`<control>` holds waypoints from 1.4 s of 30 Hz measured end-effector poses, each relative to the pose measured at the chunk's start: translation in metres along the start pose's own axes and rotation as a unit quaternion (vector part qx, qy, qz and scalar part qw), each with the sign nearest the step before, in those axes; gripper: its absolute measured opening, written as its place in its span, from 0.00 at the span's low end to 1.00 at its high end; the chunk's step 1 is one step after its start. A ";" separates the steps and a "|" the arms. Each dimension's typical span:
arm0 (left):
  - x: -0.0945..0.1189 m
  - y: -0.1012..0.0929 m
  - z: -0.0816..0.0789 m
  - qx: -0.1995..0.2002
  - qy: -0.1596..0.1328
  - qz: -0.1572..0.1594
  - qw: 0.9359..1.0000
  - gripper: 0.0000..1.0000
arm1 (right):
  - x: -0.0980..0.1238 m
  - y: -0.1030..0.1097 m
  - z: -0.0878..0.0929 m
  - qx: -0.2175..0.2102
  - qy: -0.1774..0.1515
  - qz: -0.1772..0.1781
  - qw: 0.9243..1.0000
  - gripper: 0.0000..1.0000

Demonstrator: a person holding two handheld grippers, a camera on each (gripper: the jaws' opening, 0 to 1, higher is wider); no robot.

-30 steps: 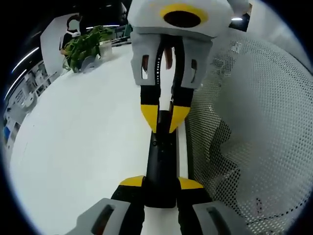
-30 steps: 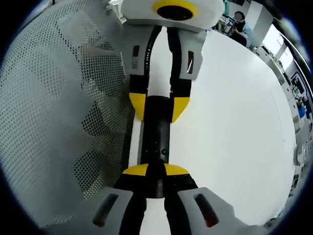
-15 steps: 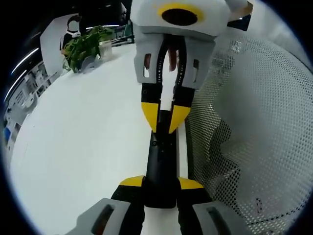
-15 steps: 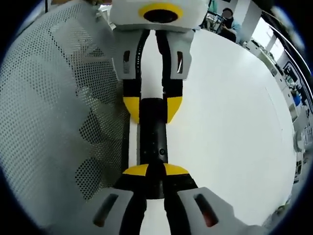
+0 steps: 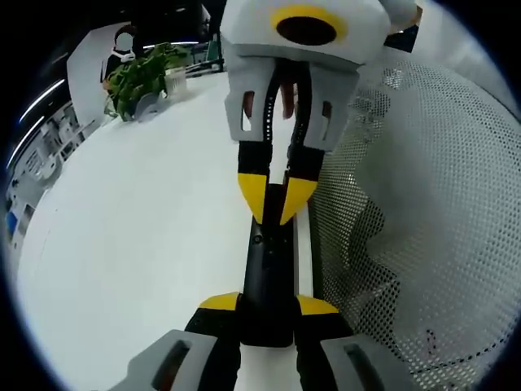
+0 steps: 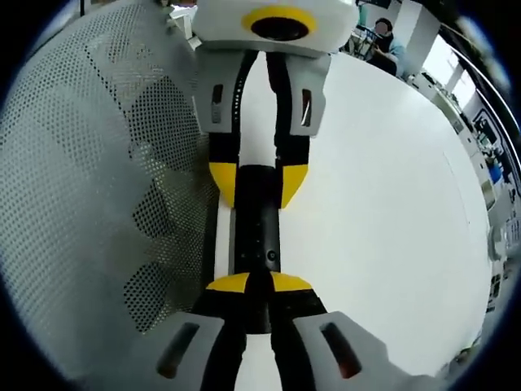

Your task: Press the specified remote control buttons in sequence, fully releasing each button before pressing the next.

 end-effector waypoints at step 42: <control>0.000 0.000 0.000 0.003 -0.008 0.000 1.000 0.24 | 0.004 0.002 0.010 -0.062 -0.039 0.011 0.997 0.00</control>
Point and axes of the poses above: the point that each gripper's makers call its tool centre point, and the gripper's own axes: x roughly backward along the fingers, y roughly to its left, z roughly out of its underside, the point moved 6 cm from there along x, roughly backward along the fingers
